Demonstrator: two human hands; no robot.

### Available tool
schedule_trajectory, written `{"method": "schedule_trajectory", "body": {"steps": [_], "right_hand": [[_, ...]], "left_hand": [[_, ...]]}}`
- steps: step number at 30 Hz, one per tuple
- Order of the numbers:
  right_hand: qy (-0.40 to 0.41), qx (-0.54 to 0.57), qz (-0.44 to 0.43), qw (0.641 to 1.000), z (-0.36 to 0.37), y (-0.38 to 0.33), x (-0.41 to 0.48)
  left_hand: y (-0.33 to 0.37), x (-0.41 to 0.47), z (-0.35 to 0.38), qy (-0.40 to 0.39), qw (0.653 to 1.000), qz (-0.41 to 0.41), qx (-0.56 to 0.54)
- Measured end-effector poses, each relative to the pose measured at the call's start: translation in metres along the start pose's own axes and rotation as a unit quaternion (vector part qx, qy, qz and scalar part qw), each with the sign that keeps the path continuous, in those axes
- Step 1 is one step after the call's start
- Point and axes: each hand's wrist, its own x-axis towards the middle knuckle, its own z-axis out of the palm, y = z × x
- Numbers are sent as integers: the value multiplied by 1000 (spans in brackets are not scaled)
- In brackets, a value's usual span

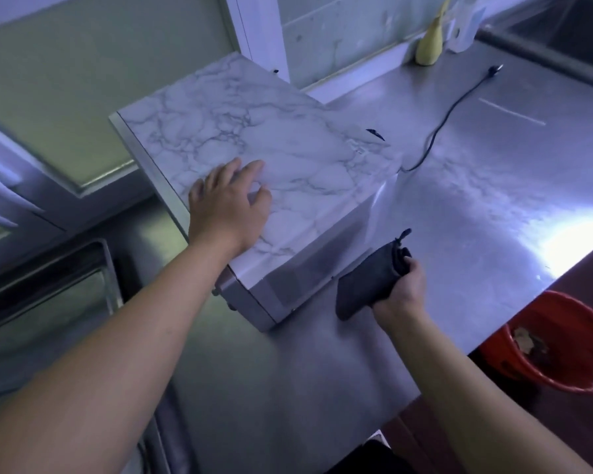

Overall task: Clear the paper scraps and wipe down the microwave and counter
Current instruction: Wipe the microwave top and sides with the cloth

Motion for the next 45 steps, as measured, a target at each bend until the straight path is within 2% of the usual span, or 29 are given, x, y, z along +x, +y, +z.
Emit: {"method": "schedule_trajectory", "body": {"steps": [3, 8, 15, 19, 22, 25, 28, 30, 32, 34, 38, 40, 43, 45], "right_hand": [[2, -20, -51, 999, 16, -29, 27], [-68, -93, -49, 992, 54, -9, 60], [-57, -51, -45, 996, 61, 12, 75], [-43, -25, -1, 999, 52, 63, 44], [-21, -73, 18, 997, 49, 112, 11], [-27, -127, 60, 990, 48, 154, -24], [-53, -113, 205, 971, 40, 179, -57], [-123, -65, 300, 944, 28, 176, -74], [-190, -49, 319, 927, 13, 161, -86], [-228, -48, 309, 922, 0, 146, -99], [-221, 0, 287, 932, -37, 124, -117], [-221, -6, 247, 943, -56, 111, -126], [-194, -83, 154, 965, -75, 96, -138], [-149, -164, 100, 970, -89, 87, -144]], "left_hand": [[3, -4, -1, 3, 1000, -4, -6], [5, 1, -2, 10, 1000, -8, -2], [7, 9, -1, 19, 1000, -7, 7], [8, 5, 3, 17, 1000, -7, 12], [10, 8, 3, 12, 1000, -9, 11], [9, 9, 3, 11, 1000, -11, 12], [5, 7, 5, -5, 1000, -15, 14], [5, 5, 6, -15, 1000, -13, 13], [7, 6, 4, -17, 1000, -6, 13], [8, 8, 2, -17, 1000, -1, 17], [4, 10, 1, -13, 1000, 11, 20], [2, 10, 1, -8, 1000, 18, 12], [0, 1, -1, 13, 999, 28, -30], [1, -13, -5, 57, 994, 51, -76]]}}
